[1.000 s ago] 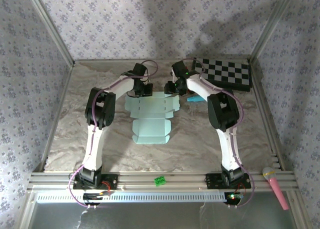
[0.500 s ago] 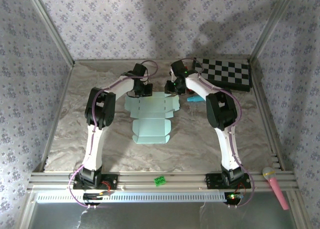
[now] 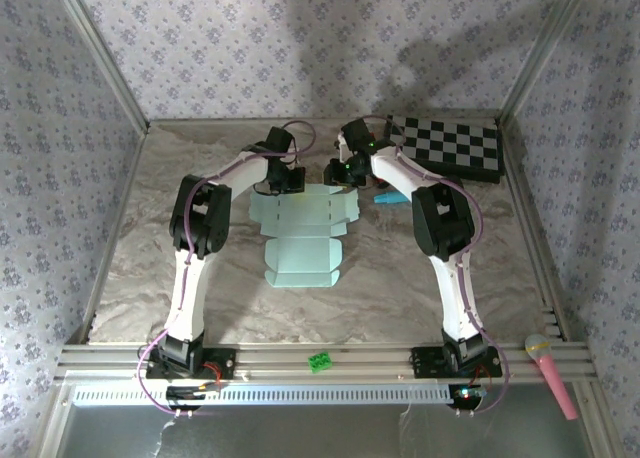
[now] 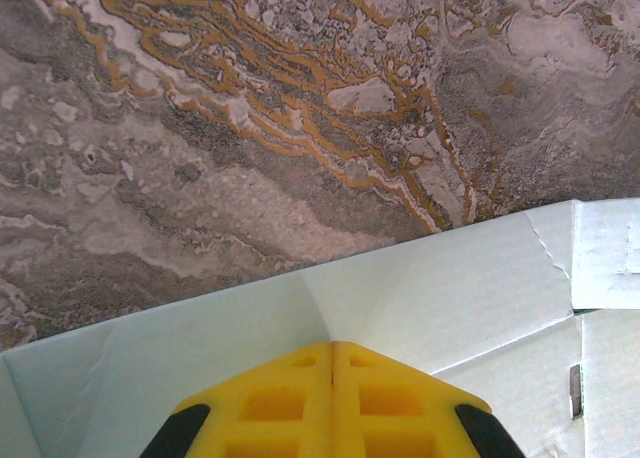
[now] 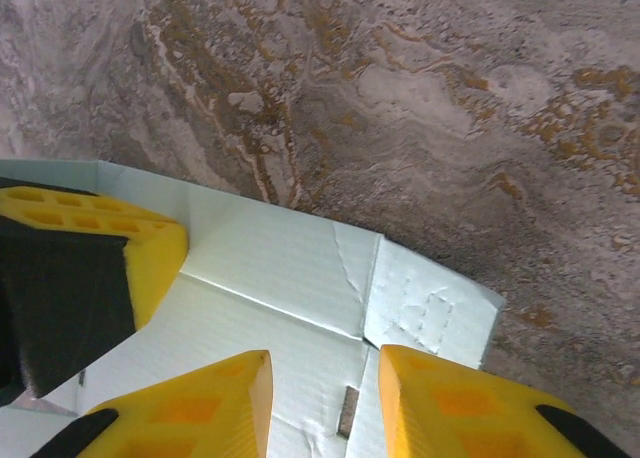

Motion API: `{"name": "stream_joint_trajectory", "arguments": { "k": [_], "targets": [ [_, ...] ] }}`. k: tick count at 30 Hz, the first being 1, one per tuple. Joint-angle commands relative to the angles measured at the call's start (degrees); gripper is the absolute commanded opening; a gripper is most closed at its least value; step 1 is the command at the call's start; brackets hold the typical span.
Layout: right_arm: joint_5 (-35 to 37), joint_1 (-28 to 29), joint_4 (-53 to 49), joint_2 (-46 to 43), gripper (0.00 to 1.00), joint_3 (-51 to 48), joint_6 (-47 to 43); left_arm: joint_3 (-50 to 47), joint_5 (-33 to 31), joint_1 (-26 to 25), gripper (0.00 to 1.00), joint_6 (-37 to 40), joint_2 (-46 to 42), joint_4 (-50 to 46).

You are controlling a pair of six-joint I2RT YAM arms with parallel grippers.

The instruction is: Fold the paper box

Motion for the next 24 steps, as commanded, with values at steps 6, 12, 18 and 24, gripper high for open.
{"name": "stream_joint_trajectory", "arguments": {
  "k": [6, 12, 18, 24],
  "targets": [
    [9.3, -1.4, -1.9, 0.0, 0.35, 0.2, 2.1, -1.2, -0.5, 0.0, 0.0, 0.0, 0.0, -1.7],
    [5.4, -1.8, -2.0, 2.8, 0.36, 1.6, 2.2, -1.1, -0.5, 0.0, 0.0, 0.0, 0.1, -1.6],
    [2.2, -1.9, -0.8, 4.0, 0.37, 2.6, 2.4, -1.2, -0.5, 0.0, 0.0, 0.0, 0.4, -1.7],
    [-1.4, -1.4, 1.6, 2.9, 0.36, 1.9, 1.8, -1.2, -0.6, 0.0, 0.0, 0.0, 0.6, -1.7]
  ]
}}
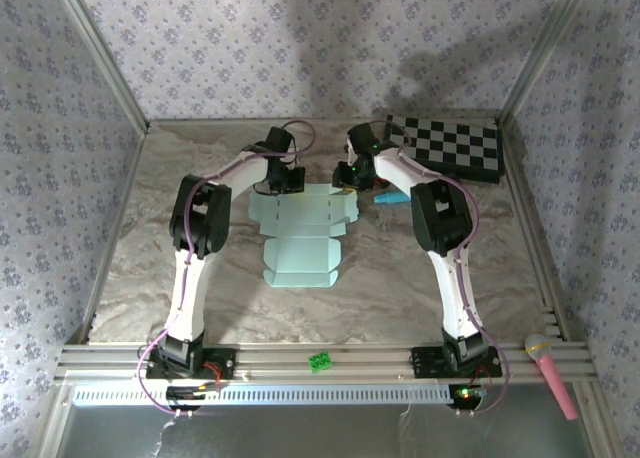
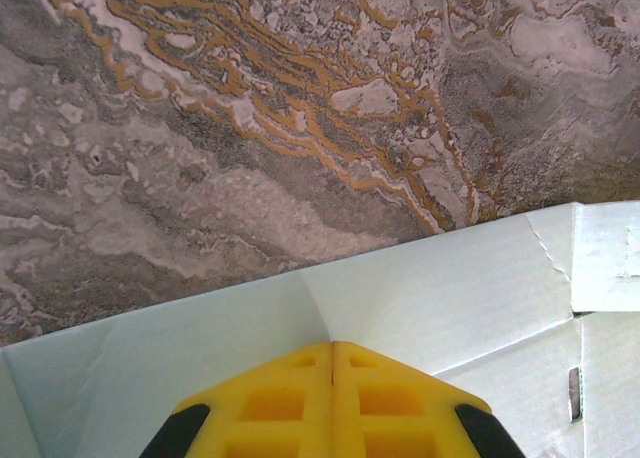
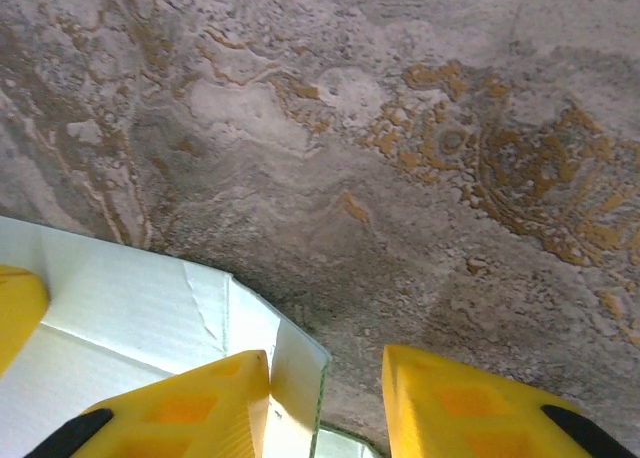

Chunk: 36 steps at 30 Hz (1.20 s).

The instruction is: Fold the paper box

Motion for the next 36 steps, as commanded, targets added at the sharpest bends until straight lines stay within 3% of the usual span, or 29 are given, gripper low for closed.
{"name": "stream_joint_trajectory", "arguments": {
  "k": [1, 8, 23, 36],
  "targets": [
    [-3.8, 0.6, 1.3, -0.7, 0.35, 1.8, -0.1, -1.2, -0.5, 0.0, 0.0, 0.0, 0.6, -1.7],
    [-4.8, 1.8, 1.3, -1.3, 0.3, 3.3, -1.5, -1.2, -0.5, 0.0, 0.0, 0.0, 0.6, -1.7],
    [-9.1, 3.0, -2.4, 3.9, 0.3, 10.2, -1.3, -1.0, -0.3, 0.0, 0.0, 0.0, 0.9, -1.6],
    [-7.7, 2.8, -0.3, 1.4, 0.3, 8.0, -2.9, -0.9, -0.1, 0.0, 0.0, 0.1, 1.2, -1.7]
  ]
}}
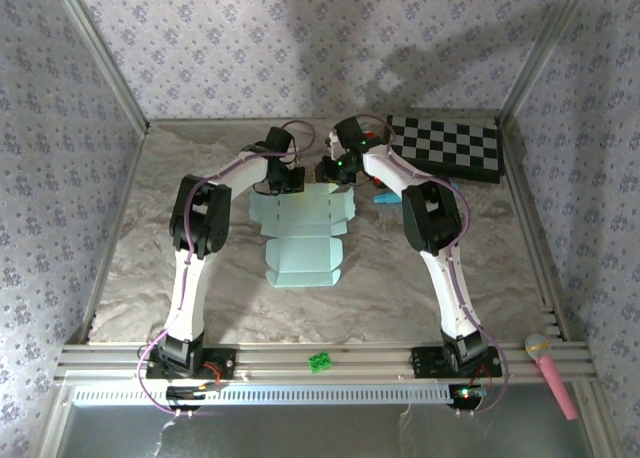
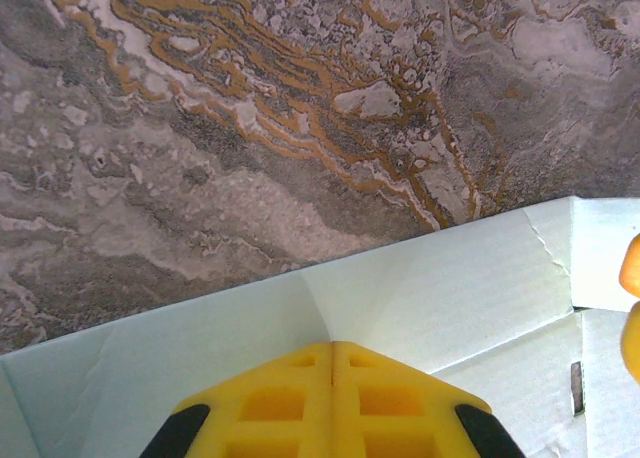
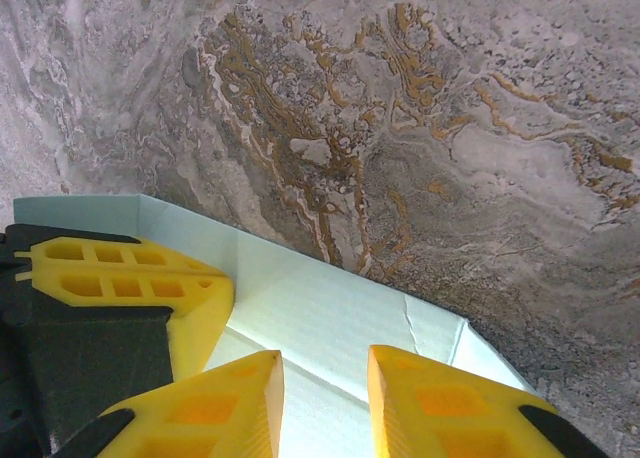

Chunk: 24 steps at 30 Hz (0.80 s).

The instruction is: Fold the paper box

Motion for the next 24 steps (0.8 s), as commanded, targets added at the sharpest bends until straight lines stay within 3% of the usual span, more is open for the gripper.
{"name": "stream_joint_trajectory", "arguments": {
  "k": [1, 12, 24],
  "targets": [
    [0.6, 0.2, 0.6, -3.3, 0.3, -1.1, -1.6, -1.0, -0.2, -0.1, 0.0, 0.0, 1.2, -1.8],
    [16.6, -0.2, 0.3, -7.7, 0.3, -5.9, 0.9, -1.0, -0.4, 0.0, 0.0, 0.1, 1.1, -1.8],
    [16.0, -0.2, -2.2, -4.7, 0.36, -4.4, 1.9, -1.0, -0.5, 0.1, 0.0, 0.2, 1.2, -1.9]
  ]
}}
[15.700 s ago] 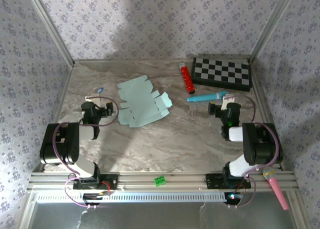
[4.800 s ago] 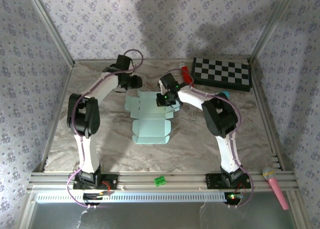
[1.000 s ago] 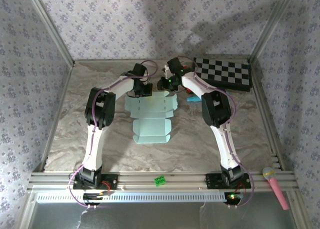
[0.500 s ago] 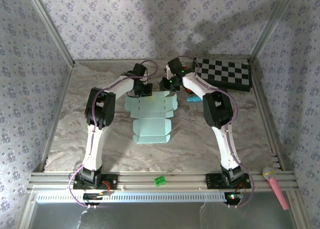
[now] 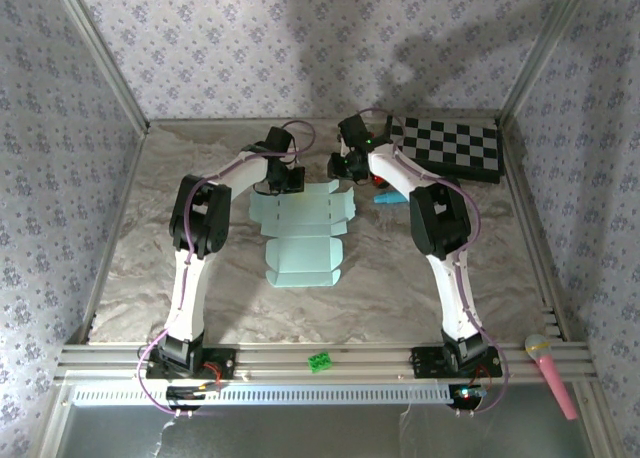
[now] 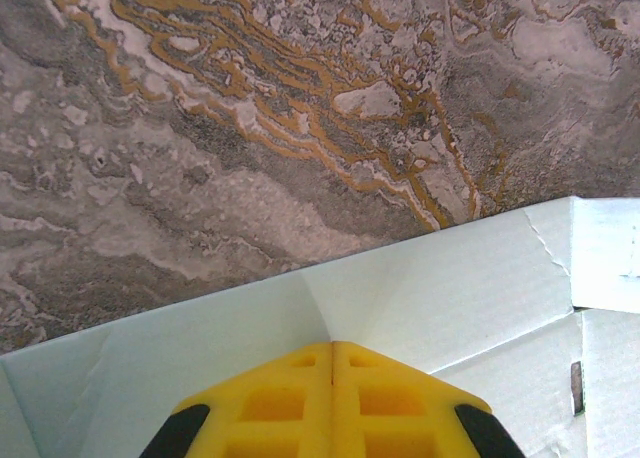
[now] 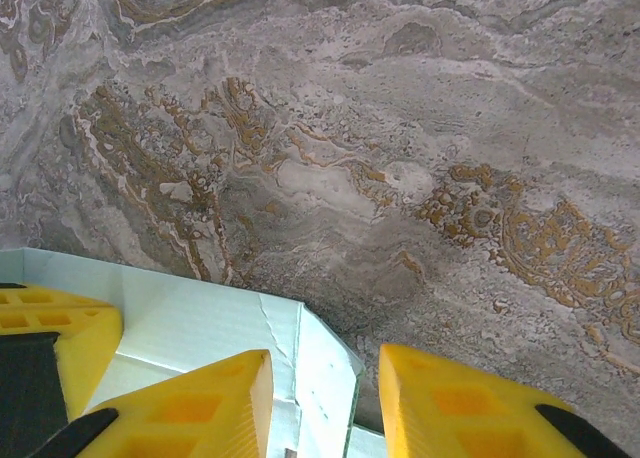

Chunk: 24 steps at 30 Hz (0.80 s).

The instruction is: Fold the paper box

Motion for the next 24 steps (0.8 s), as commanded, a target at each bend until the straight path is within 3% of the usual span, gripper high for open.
{"name": "stream_joint_trajectory", "arguments": {
  "k": [1, 11, 18, 24],
  "targets": [
    [0.2, -0.1, -2.0, 1.3, 0.36, 0.8, 0.8, -1.0, -0.6, 0.1, 0.0, 0.2, 1.2, -2.0],
    [-2.8, 0.0, -3.8, 3.0, 0.38, 2.8, 0.7, -0.8, -0.4, 0.1, 0.0, 0.1, 1.4, -2.0],
    [-6.5, 0.6, -2.5, 2.7, 0.3, 2.9, -0.7, -0.7, -0.3, 0.1, 0.0, 0.1, 1.6, -2.0],
    [-9.9, 1.0, -0.6, 3.8, 0.29, 3.9, -1.1, -0.8, -0.4, 0.1, 0.0, 0.1, 1.7, -1.8]
  ]
}}
